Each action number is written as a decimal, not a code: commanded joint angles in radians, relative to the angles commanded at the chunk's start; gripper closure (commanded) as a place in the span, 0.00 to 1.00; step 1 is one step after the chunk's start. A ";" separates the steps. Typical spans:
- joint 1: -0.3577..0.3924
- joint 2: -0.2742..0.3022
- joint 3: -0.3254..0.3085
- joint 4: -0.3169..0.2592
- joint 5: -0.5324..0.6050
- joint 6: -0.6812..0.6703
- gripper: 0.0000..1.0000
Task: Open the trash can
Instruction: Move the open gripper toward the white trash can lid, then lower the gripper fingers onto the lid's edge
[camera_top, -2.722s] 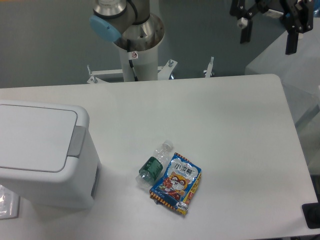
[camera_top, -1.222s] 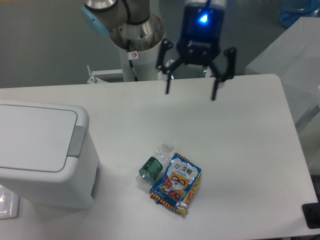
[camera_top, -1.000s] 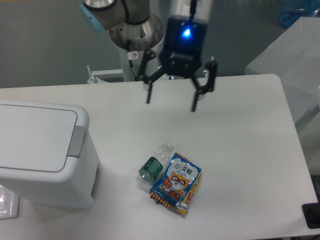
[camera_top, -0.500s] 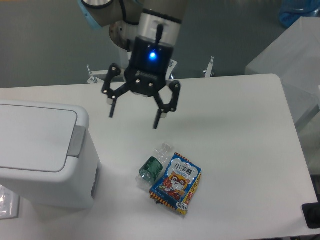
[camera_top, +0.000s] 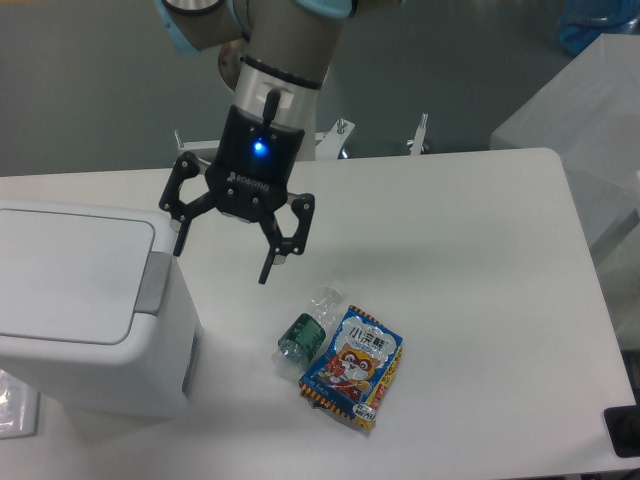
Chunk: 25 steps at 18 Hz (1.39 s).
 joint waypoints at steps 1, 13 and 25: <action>-0.008 -0.003 0.000 0.003 0.000 0.002 0.00; -0.035 -0.032 -0.006 0.006 0.003 0.002 0.00; -0.043 -0.052 -0.006 0.008 0.003 0.002 0.00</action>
